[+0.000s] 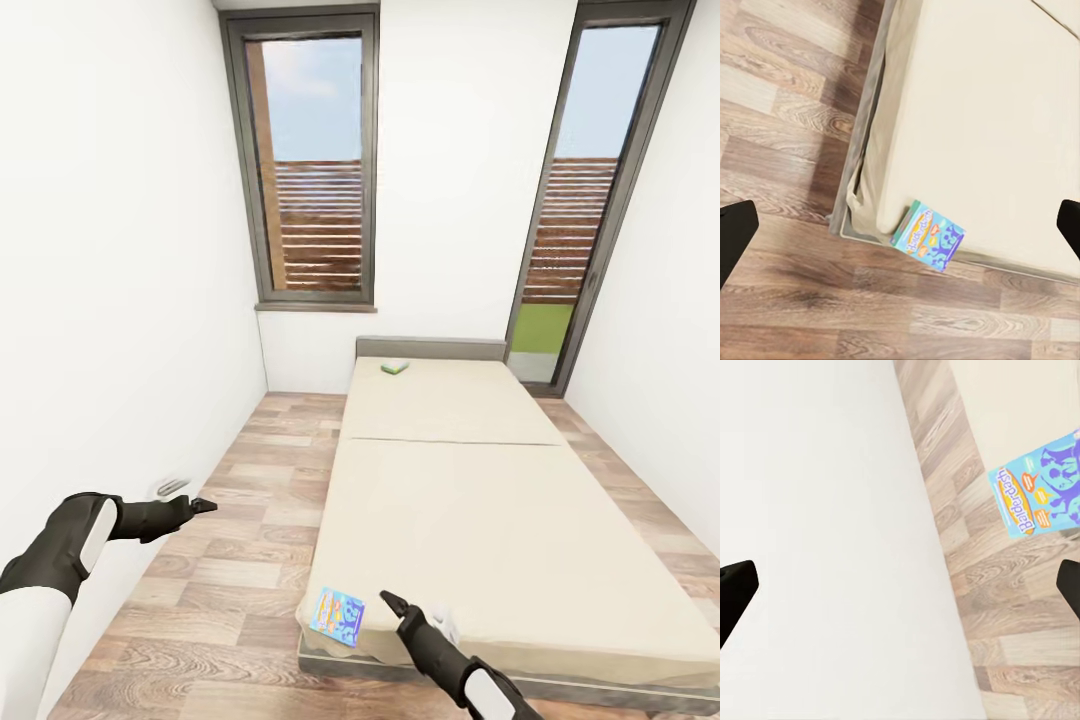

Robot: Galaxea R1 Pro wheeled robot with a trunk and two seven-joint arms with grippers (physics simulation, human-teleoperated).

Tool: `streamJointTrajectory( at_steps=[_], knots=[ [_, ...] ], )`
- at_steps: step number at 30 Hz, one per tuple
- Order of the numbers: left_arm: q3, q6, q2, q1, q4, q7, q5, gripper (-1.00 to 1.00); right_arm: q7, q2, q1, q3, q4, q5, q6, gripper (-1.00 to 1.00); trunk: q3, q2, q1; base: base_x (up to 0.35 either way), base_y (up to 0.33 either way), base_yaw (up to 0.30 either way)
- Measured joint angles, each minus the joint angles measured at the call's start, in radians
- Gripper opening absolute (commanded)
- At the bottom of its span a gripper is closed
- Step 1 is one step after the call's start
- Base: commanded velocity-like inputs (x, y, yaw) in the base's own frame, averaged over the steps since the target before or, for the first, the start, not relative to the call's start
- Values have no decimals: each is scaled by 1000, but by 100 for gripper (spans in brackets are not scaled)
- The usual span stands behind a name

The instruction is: Put all the toys in the child's room - the three board games (two on the bed and one on the table), the two jigsaw puzzles on the table, and the tennis ball on the table - inside the toy box on the table in the child's room.

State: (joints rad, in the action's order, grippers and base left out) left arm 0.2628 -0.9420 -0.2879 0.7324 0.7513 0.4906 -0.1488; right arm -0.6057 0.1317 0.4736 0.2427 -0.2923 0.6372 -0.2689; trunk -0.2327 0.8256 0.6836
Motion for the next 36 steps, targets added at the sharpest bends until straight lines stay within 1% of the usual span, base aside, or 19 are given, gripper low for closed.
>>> streamJointTrajectory(
  at_steps=[5, 17, 22, 23, 28, 36],
  knots=[
    [1, 0, 0, 0, 0, 0, 1, 100, 1, 4, 0, 4, 2, 9, -2, 100, -16, 35, 19, 0, 0, 0],
    [-1, 0, 1, 0, 0, 0, 1, 100, 1, 6, 0, 7, 4, 17, -5, 100, -53, 119, 65, 0, 0, 0],
    [-1, 0, 1, 0, 0, 0, 1, 100, 2, 7, 0, 15, 4, 49, -7, 100, -69, 154, 84, 0, 0, 0],
    [-1, 0, 1, 0, 0, 0, 1, 100, 2, 7, 0, 15, 5, 61, -7, 100, -72, 161, 88, 0, 0, 0],
    [0, 0, 1, 0, 0, 0, 1, 100, 2, 9, 0, 12, 6, 78, -8, 100, -88, 196, 107, 0, 0, 0],
    [-1, 0, 1, 0, 0, 0, 0, 100, 2, 28, 0, 7, 6, 76, 5, 100, -113, 252, 138, 0, 0, 0]
  ],
)
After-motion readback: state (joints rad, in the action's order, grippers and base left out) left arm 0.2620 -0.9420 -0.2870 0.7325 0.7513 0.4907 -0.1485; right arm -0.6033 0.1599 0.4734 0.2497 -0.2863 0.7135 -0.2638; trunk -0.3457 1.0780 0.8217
